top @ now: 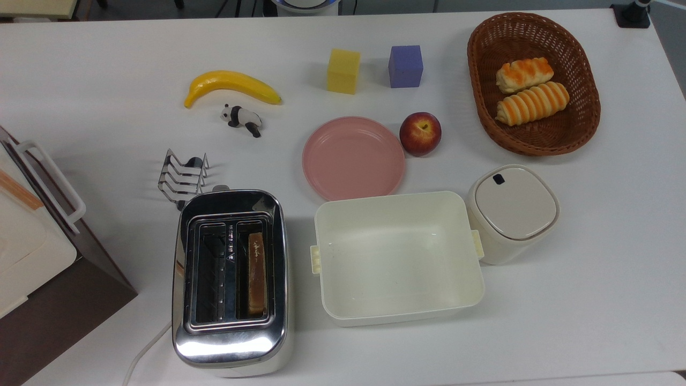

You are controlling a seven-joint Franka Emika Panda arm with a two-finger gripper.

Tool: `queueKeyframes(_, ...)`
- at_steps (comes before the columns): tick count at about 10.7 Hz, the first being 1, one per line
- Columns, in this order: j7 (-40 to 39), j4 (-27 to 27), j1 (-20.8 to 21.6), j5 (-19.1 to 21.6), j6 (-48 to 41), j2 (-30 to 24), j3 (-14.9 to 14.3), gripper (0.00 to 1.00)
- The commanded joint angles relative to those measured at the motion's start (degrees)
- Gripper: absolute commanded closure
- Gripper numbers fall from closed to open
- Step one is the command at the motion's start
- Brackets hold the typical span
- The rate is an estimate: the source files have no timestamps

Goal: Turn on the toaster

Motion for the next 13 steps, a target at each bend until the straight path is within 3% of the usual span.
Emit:
queueKeyframes(1,0.1,-1.3,1.5,-0.2,2.2,-0.2,-0.9,0.00)
queueKeyframes(3,-1.8,-1.4,1.1,0.4,4.3,0.1,-1.9,0.00)
queueKeyframes(4,-4.6,-2.1,1.1,0.6,4.7,0.0,-2.9,0.06)
queueKeyframes(5,-5.2,-2.1,1.2,0.6,4.7,0.0,-2.9,0.00)
queueKeyframes(8,-4.9,-2.1,1.2,0.7,4.6,0.0,-3.0,0.00)
queueKeyframes(10,-5.6,-2.2,1.2,0.8,4.6,0.1,-3.1,0.74)
queueKeyframes(11,-5.6,-2.5,1.2,0.8,4.7,0.1,-3.1,1.00)
queueKeyframes(13,-5.8,-2.9,1.3,0.9,5.3,0.2,-3.1,1.00)
